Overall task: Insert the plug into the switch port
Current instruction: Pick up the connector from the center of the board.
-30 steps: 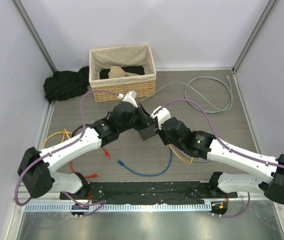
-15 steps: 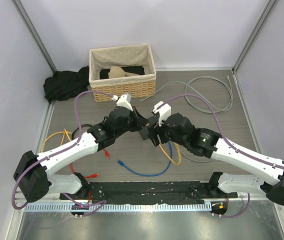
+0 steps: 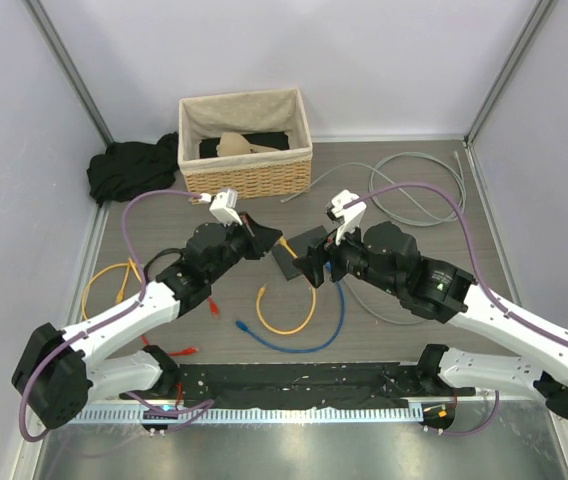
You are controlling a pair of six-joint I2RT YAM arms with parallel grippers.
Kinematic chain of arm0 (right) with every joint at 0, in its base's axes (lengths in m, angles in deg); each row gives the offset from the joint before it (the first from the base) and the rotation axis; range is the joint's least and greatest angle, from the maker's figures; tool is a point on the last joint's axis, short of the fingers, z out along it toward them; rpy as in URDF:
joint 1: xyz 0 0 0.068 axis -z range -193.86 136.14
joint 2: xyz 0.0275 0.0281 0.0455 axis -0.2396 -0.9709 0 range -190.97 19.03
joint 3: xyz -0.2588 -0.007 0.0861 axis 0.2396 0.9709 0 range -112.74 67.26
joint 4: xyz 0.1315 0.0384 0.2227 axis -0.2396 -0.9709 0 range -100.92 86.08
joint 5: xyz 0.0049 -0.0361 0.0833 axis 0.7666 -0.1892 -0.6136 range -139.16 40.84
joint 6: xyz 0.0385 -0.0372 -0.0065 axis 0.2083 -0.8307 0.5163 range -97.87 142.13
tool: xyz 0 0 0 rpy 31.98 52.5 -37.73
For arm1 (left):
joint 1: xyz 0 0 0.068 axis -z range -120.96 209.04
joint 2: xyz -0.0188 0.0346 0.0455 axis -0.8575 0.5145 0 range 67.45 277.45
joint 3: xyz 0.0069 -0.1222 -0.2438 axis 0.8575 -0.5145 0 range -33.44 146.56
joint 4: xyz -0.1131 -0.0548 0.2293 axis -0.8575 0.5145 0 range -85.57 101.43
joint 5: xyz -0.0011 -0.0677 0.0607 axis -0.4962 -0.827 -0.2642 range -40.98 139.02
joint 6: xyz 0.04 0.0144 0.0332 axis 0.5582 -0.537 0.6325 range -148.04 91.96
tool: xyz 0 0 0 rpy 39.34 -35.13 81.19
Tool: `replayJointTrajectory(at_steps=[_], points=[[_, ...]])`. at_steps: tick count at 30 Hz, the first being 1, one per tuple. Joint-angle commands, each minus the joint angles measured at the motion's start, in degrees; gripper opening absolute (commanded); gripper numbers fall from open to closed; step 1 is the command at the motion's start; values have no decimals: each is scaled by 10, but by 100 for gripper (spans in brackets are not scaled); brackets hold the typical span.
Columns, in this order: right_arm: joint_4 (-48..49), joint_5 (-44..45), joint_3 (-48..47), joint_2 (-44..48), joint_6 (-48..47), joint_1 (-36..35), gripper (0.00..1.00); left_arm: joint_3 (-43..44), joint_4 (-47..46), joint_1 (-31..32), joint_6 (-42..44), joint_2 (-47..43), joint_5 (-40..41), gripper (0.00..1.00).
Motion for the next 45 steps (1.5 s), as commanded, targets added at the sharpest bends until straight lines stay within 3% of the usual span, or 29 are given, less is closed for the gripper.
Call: replayJointTrajectory(at_steps=[1, 6, 10, 16, 27, 40, 45], points=[[45, 24, 45, 0, -23, 0, 77, 20, -63, 0, -77, 3, -65, 1], [125, 43, 115, 11, -50, 1, 72, 3, -83, 0, -171, 18, -102, 1], [182, 43, 143, -2, -64, 1, 63, -13, -105, 4, -219, 24, -126, 1], [242, 29, 159, -20, -52, 1, 53, -17, -108, 17, -227, 31, -137, 1], [250, 35, 164, -33, -50, 12, 32, -16, -104, 24, -235, 25, -144, 1], [228, 43, 193, -17, -40, 14, 33, -14, -95, 24, -241, 11, -137, 1], [228, 42, 197, -17, -41, 16, 40, -12, -87, 24, -242, 5, -136, 1]])
